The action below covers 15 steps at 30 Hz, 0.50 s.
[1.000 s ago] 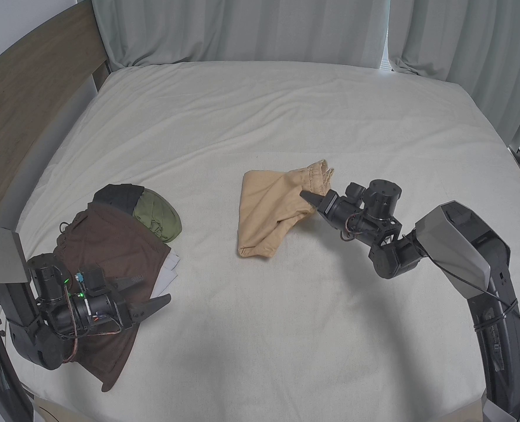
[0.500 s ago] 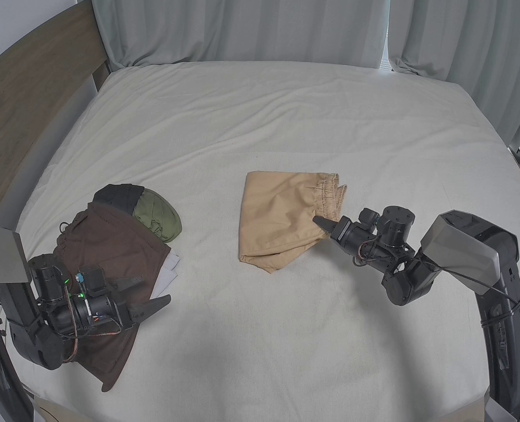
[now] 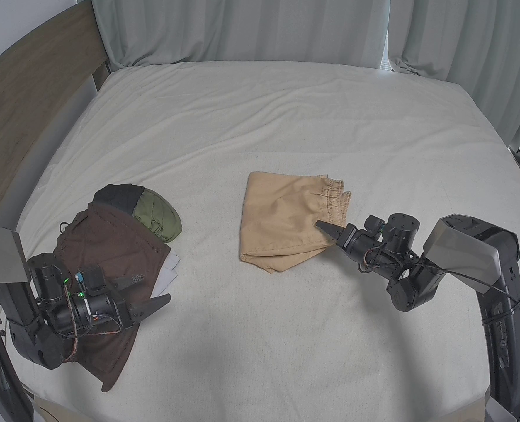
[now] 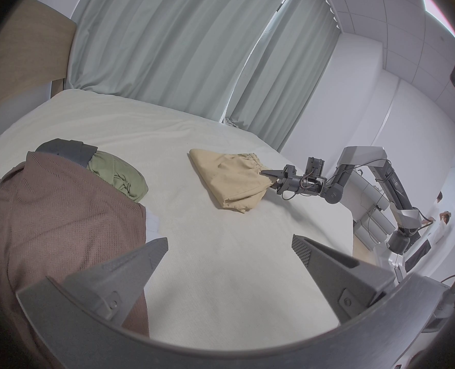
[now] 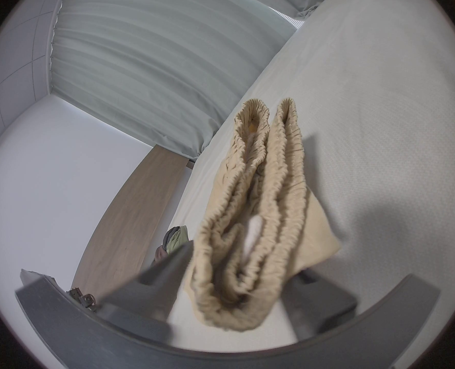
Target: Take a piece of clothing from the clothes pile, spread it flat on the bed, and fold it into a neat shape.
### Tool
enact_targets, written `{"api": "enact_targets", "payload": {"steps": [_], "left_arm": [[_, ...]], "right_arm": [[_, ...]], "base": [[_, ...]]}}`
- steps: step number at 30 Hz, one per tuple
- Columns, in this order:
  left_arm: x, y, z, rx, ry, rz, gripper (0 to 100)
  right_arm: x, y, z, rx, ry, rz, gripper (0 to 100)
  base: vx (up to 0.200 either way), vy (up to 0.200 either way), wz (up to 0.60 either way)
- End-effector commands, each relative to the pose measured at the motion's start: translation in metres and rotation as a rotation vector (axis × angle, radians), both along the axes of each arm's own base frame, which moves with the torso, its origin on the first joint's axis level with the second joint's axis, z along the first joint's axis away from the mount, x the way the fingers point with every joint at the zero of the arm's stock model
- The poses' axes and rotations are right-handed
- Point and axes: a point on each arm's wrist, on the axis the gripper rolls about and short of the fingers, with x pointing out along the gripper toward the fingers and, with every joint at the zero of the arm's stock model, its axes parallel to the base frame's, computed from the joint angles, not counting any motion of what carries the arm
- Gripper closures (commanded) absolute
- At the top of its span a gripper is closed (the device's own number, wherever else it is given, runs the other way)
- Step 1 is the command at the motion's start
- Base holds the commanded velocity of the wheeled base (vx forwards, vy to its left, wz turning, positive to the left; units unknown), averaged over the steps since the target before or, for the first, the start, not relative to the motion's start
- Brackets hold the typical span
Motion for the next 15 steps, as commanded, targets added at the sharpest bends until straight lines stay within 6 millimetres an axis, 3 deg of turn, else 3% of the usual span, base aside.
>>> {"api": "enact_targets", "payload": {"steps": [1, 6, 9, 15], "left_arm": [[0.0, 0.0, 0.001, -0.001, -0.005, 0.002, 0], [0.001, 0.001, 0.002, -0.002, -0.007, 0.005, 0], [0.001, 0.001, 0.002, -0.002, -0.008, 0.005, 0], [0.002, 0.001, 0.003, -0.002, -0.016, 0.005, 0]], "right_arm": [[-0.002, -0.003, -0.002, -0.005, 0.012, -0.004, 0], [-0.02, -0.004, -0.009, -0.074, 0.041, 0.011, 0], [-0.041, 0.001, -0.009, -0.111, 0.079, 0.041, 0], [-0.074, 0.024, 0.015, -0.116, 0.078, 0.125, 0]], "base": [[0.0, 0.0, 0.0], [0.0, 0.0, 0.0], [0.0, 0.0, 0.0], [0.0, 0.0, 0.0]]}}
